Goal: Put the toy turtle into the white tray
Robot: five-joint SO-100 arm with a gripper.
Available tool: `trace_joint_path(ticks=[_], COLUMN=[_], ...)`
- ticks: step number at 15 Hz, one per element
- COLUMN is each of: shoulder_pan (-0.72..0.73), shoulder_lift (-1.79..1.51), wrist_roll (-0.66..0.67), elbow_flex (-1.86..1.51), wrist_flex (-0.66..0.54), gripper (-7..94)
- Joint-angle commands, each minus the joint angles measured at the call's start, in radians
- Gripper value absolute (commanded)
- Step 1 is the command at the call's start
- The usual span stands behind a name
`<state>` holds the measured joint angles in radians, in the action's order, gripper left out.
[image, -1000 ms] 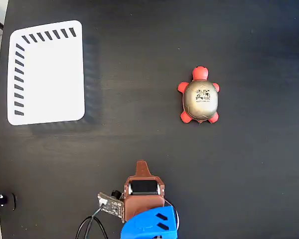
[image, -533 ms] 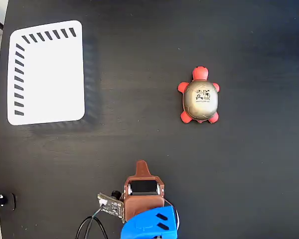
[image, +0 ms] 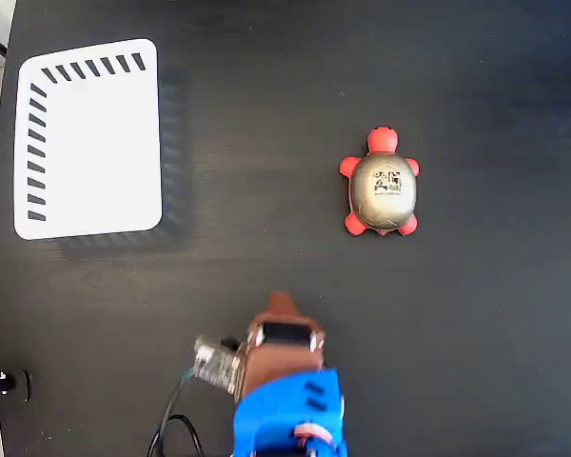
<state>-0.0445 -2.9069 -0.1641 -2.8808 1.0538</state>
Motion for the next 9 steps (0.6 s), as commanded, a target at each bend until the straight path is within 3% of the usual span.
trace_joint_path(ticks=[1,5,9], shoulder_pan=[-0.066,-0.156,-0.218], shoulder_lift=[0.238,0.681,0.991], wrist_roll=[-0.049,-0.183,-0.439], elbow_flex=[0.255,0.676,1.043], wrist_flex=[-0.069,0.069,0.215], gripper=[0,0,0])
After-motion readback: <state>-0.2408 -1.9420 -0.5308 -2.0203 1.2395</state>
